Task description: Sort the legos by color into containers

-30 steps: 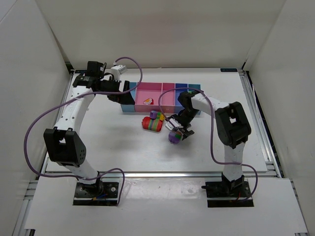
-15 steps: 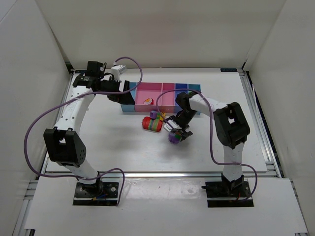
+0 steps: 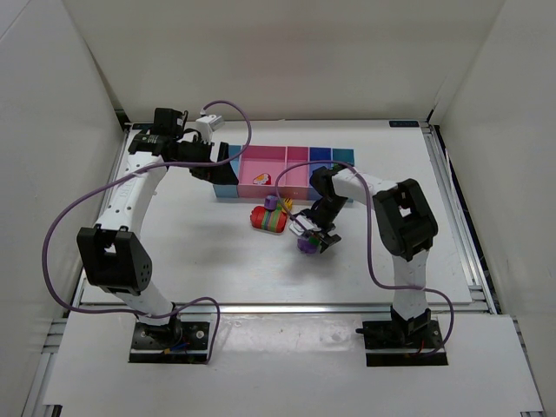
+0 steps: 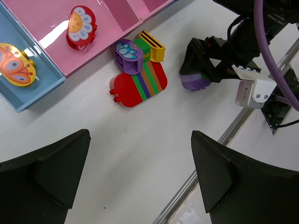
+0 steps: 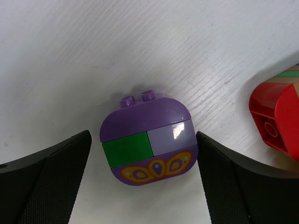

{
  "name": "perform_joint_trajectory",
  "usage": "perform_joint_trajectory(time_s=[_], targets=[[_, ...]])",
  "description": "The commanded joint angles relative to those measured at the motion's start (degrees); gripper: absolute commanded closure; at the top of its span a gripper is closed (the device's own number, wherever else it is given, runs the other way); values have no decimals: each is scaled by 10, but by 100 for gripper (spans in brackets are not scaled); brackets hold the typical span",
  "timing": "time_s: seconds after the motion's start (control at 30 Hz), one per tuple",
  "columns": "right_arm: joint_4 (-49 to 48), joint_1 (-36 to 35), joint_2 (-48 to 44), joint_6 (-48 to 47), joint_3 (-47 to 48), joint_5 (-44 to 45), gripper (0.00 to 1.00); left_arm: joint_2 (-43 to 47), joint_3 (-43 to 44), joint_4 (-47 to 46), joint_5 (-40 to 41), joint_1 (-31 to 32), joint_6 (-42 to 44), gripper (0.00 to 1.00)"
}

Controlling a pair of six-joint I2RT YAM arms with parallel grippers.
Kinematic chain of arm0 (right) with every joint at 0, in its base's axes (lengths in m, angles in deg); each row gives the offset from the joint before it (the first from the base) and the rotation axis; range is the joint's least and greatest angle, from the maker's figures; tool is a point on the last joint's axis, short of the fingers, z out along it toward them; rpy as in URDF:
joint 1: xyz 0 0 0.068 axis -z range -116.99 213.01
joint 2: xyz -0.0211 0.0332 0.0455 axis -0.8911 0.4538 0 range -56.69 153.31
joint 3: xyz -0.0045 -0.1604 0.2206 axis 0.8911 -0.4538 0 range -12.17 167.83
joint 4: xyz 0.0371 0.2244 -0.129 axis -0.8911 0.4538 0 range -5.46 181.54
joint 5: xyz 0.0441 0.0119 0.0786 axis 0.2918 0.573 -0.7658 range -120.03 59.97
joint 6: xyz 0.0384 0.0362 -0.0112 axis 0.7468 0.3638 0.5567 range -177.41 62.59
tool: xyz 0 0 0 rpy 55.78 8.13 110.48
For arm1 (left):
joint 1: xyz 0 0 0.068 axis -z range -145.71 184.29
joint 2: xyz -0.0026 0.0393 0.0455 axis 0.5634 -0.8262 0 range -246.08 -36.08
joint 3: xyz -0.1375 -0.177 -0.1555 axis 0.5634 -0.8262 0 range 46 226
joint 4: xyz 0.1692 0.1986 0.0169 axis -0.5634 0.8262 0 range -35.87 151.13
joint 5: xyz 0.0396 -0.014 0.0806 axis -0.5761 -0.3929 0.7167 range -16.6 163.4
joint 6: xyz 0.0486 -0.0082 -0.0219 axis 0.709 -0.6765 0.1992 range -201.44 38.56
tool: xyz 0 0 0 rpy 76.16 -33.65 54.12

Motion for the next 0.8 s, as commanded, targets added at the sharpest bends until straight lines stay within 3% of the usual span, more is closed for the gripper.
perform_joint_trajectory(time_s=[0.0,0.07,0.43,0.5,0.53,0.6,0.77], targets=[[3,0,8,-323,1,0,7,4,15,1,-13,1,-3,1],[2,1,9,-323,0,-2,11,2,16,1,-14,1,-3,1],[-2,1,-2,-288,-6,-14,51,-2,17,1,-19,1,-5,1],[-1,1,-8,-254,0,-18,62,0,15,0,-23,1,-9,1],[-1,1,-11,-232,4,-25,70,2,14,1,-26,1,-13,1],[-23,1,-28,-127,10,-59,95,15,-9,-7,-44,1,-34,1],[-156,2,-113,151,-45,-114,97,97,-104,-79,-82,4,-140,1]])
